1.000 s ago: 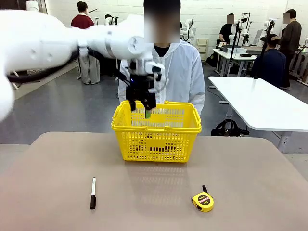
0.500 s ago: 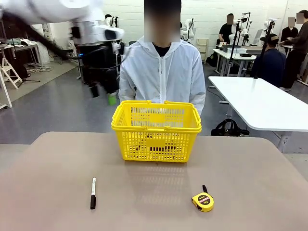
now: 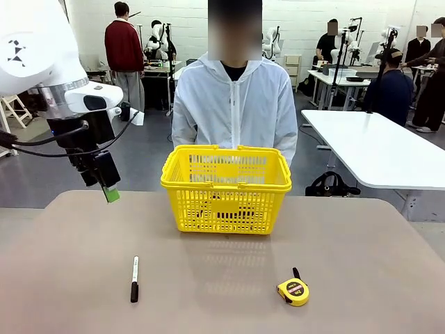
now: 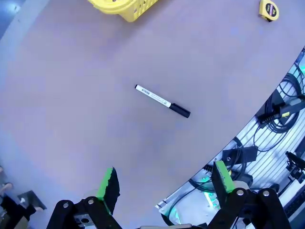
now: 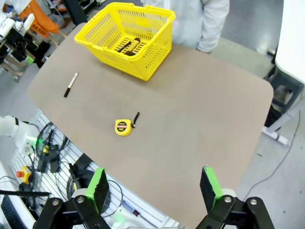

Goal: Place the items the person wants into the basket.
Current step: Pick up the item the person points to and place it in the Market Basket.

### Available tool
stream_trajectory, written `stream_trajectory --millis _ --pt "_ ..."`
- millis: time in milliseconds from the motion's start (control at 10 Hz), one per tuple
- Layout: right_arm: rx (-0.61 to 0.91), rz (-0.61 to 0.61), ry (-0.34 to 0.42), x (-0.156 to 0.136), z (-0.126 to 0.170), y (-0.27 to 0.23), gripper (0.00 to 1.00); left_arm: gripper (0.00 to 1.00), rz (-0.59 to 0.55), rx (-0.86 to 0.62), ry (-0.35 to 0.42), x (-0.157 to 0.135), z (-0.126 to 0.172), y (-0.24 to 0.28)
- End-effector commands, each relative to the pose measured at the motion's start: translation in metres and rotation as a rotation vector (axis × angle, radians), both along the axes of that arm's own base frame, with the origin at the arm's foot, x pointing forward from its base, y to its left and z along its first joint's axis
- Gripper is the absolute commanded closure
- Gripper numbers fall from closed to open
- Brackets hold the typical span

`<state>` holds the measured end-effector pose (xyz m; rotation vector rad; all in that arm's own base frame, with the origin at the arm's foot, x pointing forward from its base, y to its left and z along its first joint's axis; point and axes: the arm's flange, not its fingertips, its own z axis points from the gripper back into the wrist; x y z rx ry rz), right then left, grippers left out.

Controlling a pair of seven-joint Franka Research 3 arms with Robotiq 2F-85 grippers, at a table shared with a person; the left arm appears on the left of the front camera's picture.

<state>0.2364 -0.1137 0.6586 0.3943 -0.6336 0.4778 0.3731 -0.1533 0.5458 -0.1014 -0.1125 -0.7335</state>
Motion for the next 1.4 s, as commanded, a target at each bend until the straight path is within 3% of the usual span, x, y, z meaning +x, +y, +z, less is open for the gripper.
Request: stream_trajectory --millis 0,100,700,800,900,1100,1200,1300 --pt "0.001 0.008 0.0 0.0 -0.004 0.002 0.0 0.0 0.027 0.002 0.017 0.014 -0.003 -0.005" --pt "0.001 0.008 0.0 0.0 -0.004 0.002 0.0 0.0 0.0 0.0 0.0 0.0 0.0 0.0" --pt "0.001 0.008 0.0 0.0 -0.004 0.002 0.0 0.0 -0.002 0.0 0.003 0.001 -0.001 -0.003" --pt "0.001 0.008 0.0 0.0 -0.004 0.002 0.0 0.0 -0.096 -0.072 -0.018 0.01 0.017 0.024" --pt "0.001 0.008 0.0 0.0 -0.004 0.002 0.0 0.0 -0.106 -0.17 -0.077 -0.011 0.028 0.062" --pt "0.001 0.008 0.0 0.0 -0.004 0.002 0.0 0.0 -0.227 -0.284 -0.166 0.001 0.072 0.142" --pt "0.001 0.008 0.0 0.0 -0.004 0.002 0.0 0.0 -0.224 -0.359 -0.222 -0.035 0.071 0.17" --pt "0.001 0.008 0.0 0.0 -0.004 0.002 0.0 0.0 -0.25 -0.403 -0.236 -0.046 0.077 0.197"
